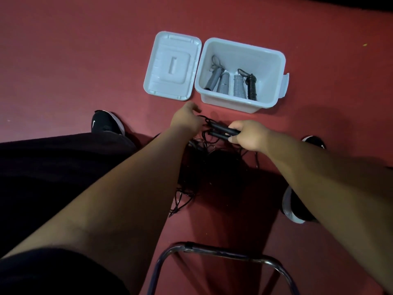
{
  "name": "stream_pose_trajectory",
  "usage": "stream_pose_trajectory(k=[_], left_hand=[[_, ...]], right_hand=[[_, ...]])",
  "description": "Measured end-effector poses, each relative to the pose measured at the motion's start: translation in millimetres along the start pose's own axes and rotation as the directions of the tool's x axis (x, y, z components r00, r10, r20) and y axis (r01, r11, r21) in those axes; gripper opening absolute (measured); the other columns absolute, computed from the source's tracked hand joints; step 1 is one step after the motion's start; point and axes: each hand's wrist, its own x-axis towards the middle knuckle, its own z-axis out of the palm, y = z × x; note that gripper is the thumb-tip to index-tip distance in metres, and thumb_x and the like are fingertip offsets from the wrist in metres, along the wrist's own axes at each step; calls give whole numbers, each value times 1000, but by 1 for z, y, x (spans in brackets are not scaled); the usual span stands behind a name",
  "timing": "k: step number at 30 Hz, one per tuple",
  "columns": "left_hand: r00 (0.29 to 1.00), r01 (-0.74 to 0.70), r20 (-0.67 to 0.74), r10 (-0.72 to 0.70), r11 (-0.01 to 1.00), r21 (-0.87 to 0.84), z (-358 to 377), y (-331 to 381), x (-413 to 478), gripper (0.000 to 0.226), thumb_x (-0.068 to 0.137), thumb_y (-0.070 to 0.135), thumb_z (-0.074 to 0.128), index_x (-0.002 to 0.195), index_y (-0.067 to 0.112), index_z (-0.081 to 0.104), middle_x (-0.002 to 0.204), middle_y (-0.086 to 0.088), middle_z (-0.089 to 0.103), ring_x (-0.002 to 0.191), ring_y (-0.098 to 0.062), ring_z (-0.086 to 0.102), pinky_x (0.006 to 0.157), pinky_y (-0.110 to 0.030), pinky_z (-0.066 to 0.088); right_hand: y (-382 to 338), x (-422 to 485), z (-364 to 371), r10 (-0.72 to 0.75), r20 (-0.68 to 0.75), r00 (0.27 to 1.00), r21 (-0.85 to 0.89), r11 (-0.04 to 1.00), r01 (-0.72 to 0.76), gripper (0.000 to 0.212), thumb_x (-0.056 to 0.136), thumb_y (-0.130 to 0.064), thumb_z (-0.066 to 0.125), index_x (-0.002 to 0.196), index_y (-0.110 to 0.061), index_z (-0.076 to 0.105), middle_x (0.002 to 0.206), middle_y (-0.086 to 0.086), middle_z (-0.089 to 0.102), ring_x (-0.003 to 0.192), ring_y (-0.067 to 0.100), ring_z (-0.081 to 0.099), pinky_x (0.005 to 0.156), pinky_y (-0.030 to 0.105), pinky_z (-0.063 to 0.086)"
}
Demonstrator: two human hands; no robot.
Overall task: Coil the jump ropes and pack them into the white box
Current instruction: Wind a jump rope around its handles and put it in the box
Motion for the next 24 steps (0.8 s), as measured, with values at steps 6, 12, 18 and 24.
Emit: stream_pose_trajectory(k=[6,12,18,24], left_hand=[[988,-114,113,105,991,75,-27,14,-31,23,98,12,58,106,22,77,62,1,56,42,-12,47,40,-18,41],[928,-350,166,333,933,85,-64,36,-72,54,88,22,80,136,43,65,105,-8,74,86,-19,67,91,-34,56],[890,-431,211,403,896,105,-97,76,-118,19,91,41,75,102,27,79,117,-1,75,111,-17,67,106,-36,50],[864,-459,347,366,855,242,-115,95,-161,10,97,26,72,103,21,79,108,6,78,108,-13,70,110,-39,51]], right_hand=[[-17,-42,-19,-16,-55,998,154,988,25,19,87,-16,77,90,-34,78,84,-11,75,77,16,66,73,33,48],[-57,-101,-65,-32,-112,993,293,954,64,10,80,-14,62,73,-21,65,66,1,54,56,17,44,52,26,35],[-106,-172,-117,-159,-236,959,392,887,244,28,89,-41,76,76,-25,57,63,-2,46,54,16,38,51,28,31],[-157,-243,-161,-231,-436,870,637,604,480,42,101,-48,64,68,-25,50,59,-2,44,51,17,39,55,29,40]])
